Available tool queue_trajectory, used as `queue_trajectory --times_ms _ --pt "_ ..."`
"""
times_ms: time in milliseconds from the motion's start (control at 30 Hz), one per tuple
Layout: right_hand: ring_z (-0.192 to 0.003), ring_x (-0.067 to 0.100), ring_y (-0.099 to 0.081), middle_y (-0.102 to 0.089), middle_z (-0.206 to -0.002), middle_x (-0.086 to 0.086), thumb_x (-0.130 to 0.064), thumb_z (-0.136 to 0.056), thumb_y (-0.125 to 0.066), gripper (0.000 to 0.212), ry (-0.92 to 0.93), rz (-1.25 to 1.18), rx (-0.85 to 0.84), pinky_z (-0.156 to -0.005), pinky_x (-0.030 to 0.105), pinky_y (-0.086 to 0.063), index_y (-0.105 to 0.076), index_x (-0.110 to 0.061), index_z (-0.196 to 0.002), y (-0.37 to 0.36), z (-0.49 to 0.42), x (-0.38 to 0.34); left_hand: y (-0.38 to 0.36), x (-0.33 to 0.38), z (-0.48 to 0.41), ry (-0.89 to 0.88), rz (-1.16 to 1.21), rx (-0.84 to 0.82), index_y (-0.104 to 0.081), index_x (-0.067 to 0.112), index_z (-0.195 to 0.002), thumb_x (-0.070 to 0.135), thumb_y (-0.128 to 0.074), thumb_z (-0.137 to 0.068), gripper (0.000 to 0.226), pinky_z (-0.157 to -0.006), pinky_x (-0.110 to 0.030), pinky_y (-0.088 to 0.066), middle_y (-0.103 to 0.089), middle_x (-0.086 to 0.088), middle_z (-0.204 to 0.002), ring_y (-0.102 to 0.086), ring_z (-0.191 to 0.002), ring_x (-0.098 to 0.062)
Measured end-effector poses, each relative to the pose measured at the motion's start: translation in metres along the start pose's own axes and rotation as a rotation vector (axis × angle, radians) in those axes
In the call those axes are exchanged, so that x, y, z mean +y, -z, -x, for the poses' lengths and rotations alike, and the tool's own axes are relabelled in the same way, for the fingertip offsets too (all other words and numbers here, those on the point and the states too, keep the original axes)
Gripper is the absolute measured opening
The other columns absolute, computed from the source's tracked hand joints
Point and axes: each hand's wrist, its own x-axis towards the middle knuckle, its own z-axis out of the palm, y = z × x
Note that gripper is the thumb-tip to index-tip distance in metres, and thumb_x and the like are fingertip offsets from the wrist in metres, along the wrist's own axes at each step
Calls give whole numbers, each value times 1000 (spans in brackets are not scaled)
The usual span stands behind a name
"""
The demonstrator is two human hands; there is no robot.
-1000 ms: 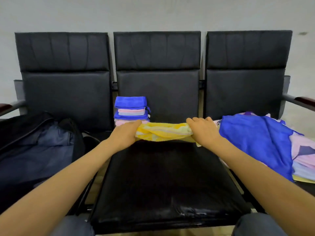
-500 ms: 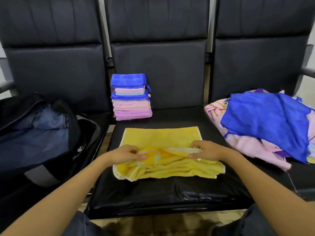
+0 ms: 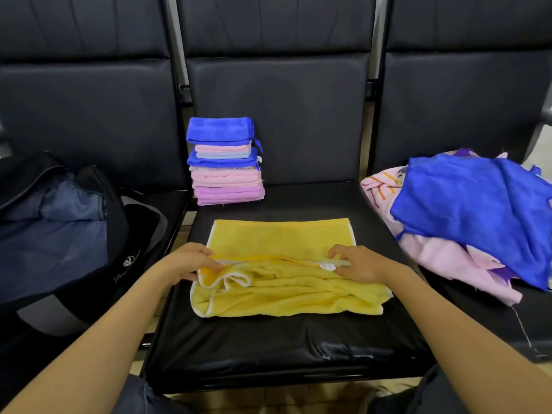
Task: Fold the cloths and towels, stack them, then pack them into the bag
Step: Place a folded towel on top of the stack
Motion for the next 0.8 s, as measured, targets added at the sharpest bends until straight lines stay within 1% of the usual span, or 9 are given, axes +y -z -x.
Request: queue_trajectory --times_ms 67,133,267,333,467,533,600,700,800 --pt "-105 17 -52 -54 -123 0 -62 -89 -46 46 -58 25 -14 -90 35 -46 -49 -30 -123 -5 -2 -8 2 3 -1 -55 129 70 -61 7 -103 4 -76 -77 30 -69 -29 -54 -68 -11 -102 -66 -90 -20" --pt "-103 17 -53 -54 -119 -1 -73 -85 -40 61 -131 161 55 -88 35 -45 -50 -25 -121 -15 -8 -16 1 7 2 -118 293 93 -60 5 -99 -1 -72 -80 23 -67 -30 -53 -68 -12 -98 -67 -86 -22" --pt "-115 27 -52 -46 -132 4 -56 -91 -47 60 -148 397 190 -89 39 -45 -34 -19 -137 -32 -18 -28 -6 8 4 -167 410 98 -61 4 -104 1 -67 -85 20 -75 -36 -55 -69 -12 -100 -67 -91 -25" --pt "-115 28 -50 -40 -133 5 -45 -90 -56 65 -124 420 201 -85 39 -46 -24 -19 -140 -31 -18 -32 -6 6 1 -185 414 154 -59 4 -106 2 -66 -87 21 -71 -34 -55 -67 -11 -101 -66 -89 -24" --pt "-103 24 -55 -47 -124 6 -15 -92 -54 50 -96 477 337 -72 33 -43 -28 -16 -134 -32 -22 -35 -10 -1 -4 -199 434 244 -57 10 -95 6 -62 -91 8 -67 -33 -54 -65 -10 -99 -65 -84 -23" --pt "-100 25 -56 -51 -119 7 -12 -95 -43 34 -104 324 383 -76 36 -44 -35 -13 -127 -27 -22 -33 -13 -3 -8 -193 459 264 -54 12 -94 9 -58 -94 5 -68 -35 -53 -63 -10 -99 -63 -86 -24" --pt "-97 27 -55 -55 -114 10 -16 -99 -35 22 -92 18 345 -78 38 -44 -43 -11 -118 -16 -19 -29 -16 -2 -10 -193 498 292 -51 10 -99 9 -53 -97 3 -66 -35 -52 -60 -10 -98 -62 -85 -24" --pt "-92 22 -57 -58 -107 7 -32 -96 -49 21 -34 -283 233 -79 36 -47 -46 -18 -112 2 -10 -18 -18 0 -15 -179 547 310 -49 6 -106 8 -51 -98 8 -65 -35 -51 -60 -11 -97 -61 -85 -25" --pt "-97 24 -58 -57 -107 4 -30 -91 -61 24 8 -266 197 -80 31 -48 -46 -21 -107 9 -8 -6 -17 4 -21 -178 465 309 -53 8 -93 7 -54 -96 3 -66 -36 -53 -61 -12 -93 -61 -80 -24"
